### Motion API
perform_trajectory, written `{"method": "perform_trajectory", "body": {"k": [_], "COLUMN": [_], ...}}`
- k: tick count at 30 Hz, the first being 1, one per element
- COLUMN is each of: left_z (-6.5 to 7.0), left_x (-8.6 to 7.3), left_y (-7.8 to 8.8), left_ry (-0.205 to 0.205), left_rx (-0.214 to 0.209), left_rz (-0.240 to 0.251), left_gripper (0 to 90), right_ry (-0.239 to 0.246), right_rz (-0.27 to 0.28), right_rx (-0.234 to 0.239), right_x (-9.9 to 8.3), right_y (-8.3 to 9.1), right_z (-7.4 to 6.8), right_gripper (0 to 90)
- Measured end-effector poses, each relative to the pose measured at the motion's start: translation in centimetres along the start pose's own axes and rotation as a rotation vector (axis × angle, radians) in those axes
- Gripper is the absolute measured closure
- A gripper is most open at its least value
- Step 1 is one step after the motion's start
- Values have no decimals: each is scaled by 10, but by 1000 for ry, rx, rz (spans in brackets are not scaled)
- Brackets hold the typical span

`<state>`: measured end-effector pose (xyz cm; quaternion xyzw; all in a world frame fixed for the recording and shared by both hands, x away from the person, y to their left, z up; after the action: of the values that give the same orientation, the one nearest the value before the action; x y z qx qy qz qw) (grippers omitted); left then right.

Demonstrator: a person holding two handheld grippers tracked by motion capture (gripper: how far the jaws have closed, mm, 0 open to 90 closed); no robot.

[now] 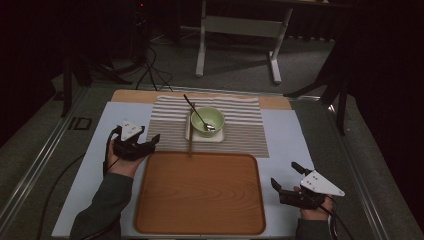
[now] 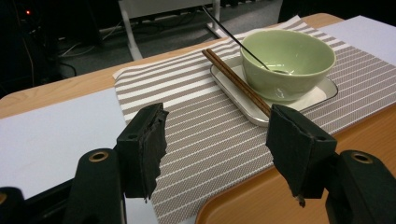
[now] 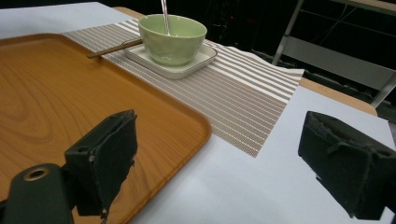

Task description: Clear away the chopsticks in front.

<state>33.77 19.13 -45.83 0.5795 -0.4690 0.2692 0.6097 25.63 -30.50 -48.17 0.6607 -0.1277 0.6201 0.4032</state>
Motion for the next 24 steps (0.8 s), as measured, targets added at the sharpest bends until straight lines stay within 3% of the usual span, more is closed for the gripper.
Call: {"method": "perform_trajectory", "body": {"k": [10, 13, 24], "left_z": [7, 10, 24], "left_x": [3, 5, 11], "left_y": [-20, -32, -54], "left_ry": [-14, -35, -19], "left_rx": [-8, -9, -26], "left_rz": [-10, -22, -21], "left_gripper": [379, 380, 387], "right_ry": [3, 1, 0], "right_rz": [0, 0, 0], "right_rx": [5, 7, 8], "right_x": [0, 0, 0], "right_y": [-1, -2, -2], "right_z": [0, -1, -1], "right_gripper": [112, 112, 112]}}
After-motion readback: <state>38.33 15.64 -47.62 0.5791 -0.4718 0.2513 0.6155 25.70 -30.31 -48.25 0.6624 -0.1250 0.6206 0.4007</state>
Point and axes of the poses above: each handheld gripper's, and its own axes: y roughly backward along the jaws, x roughly out of its top, z roughly to its right, the point moved 1 cm from there along -y, roughly forward along the jaws, and after that the axes turned 10 degrees about x, right-handed, at the moved point
